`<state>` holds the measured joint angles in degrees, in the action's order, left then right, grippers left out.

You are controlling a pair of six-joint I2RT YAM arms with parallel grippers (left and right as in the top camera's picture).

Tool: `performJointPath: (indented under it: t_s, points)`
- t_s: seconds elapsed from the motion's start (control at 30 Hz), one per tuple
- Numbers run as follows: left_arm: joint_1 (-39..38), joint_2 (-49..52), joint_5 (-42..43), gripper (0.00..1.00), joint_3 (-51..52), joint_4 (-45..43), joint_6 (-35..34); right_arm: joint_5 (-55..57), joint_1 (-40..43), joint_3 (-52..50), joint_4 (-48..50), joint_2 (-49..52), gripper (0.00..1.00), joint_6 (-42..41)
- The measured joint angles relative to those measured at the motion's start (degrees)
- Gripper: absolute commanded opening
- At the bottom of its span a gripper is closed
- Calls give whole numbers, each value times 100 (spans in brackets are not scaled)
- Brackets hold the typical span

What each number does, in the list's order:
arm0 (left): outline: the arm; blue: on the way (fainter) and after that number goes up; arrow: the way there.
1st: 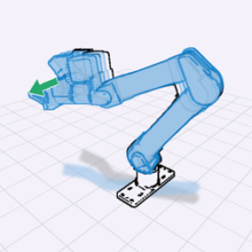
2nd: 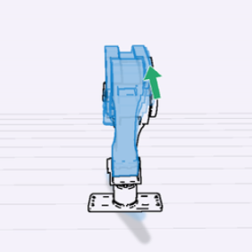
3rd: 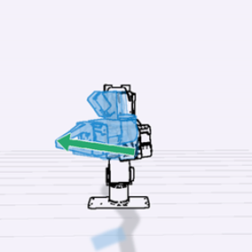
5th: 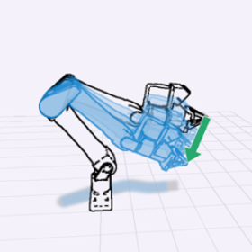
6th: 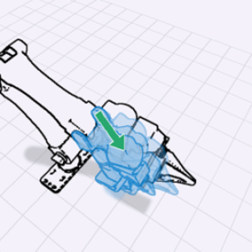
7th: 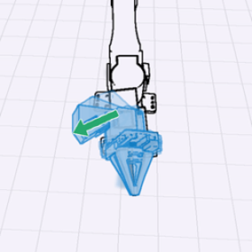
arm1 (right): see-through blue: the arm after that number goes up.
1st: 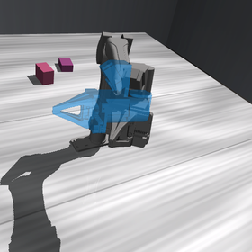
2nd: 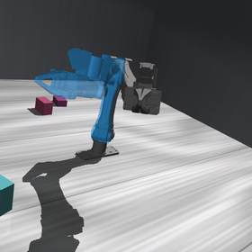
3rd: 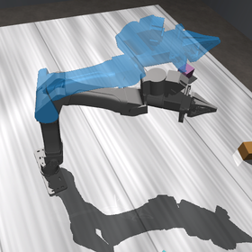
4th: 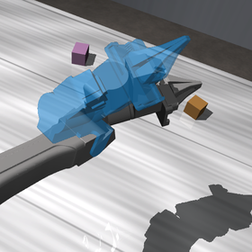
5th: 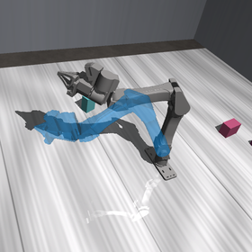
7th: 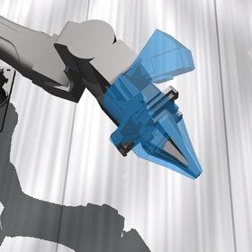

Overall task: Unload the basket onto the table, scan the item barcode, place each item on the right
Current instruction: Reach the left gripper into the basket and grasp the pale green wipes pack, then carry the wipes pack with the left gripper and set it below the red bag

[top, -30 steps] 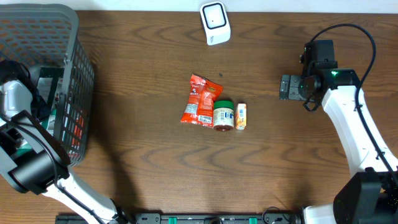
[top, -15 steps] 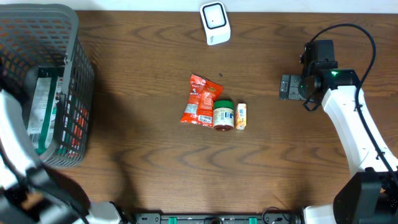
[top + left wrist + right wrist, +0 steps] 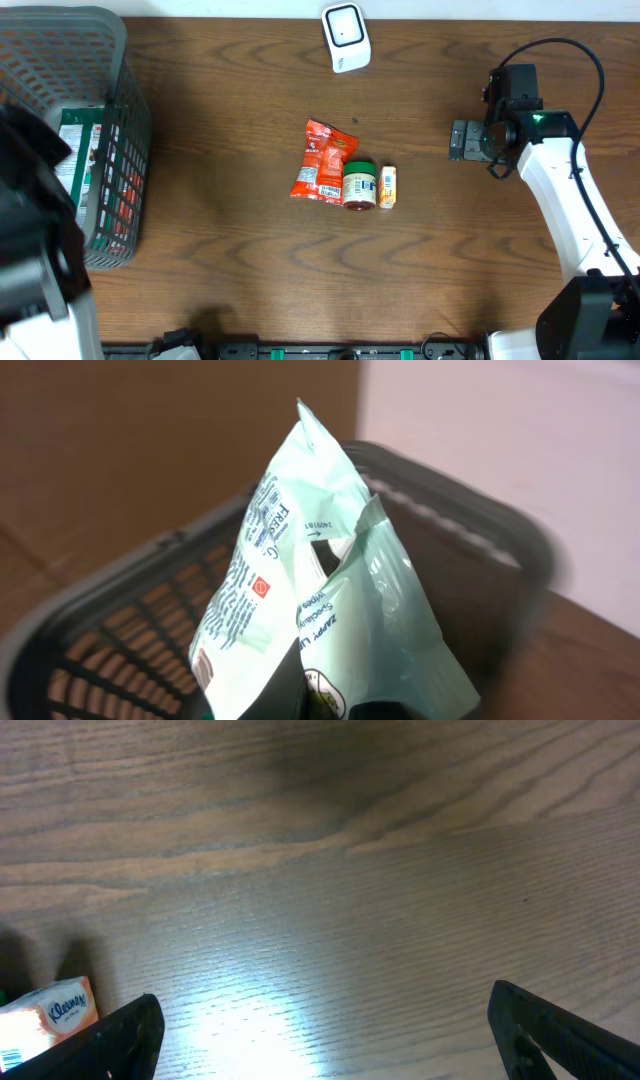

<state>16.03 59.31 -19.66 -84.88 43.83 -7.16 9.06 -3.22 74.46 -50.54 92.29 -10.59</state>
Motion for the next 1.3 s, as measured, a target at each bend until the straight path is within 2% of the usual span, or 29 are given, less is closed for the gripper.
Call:
performJointPath:
  t_s: [0.27,0.43,0.6,0.9,1.1,1.13,1.2,1.23,1.3]
  points:
    - [-1751,-389,52,7,0,1032,-544,0,0,0,0,0,99,0]
    - [-2848,33,404,7,114,1088,-964,0,0,0,2,0,99,0]
    - [-3617,811,599,7,688,1084,-1495,0,0,0,2,0,99,0]
    - [-4210,2907,732,7,1233,693,-2586,2,0,0,2,0,99,0]
    - [-4214,4286,791,7,1233,199,-2850,2,0,0,0,0,99,0]
    - [-4214,4472,855,10,1233,101,-2861,0,0,0,2,0,99,0]
    - [-4212,4682,999,49,1233,-76,-2844,0,0,0,4,0,99,0]
    - [-4214,4743,1078,61,1235,-149,-2811,0,0,0,0,0,99,0]
    - [-4214,4767,1182,65,1235,-208,-2758,0,0,0,2,0,99,0]
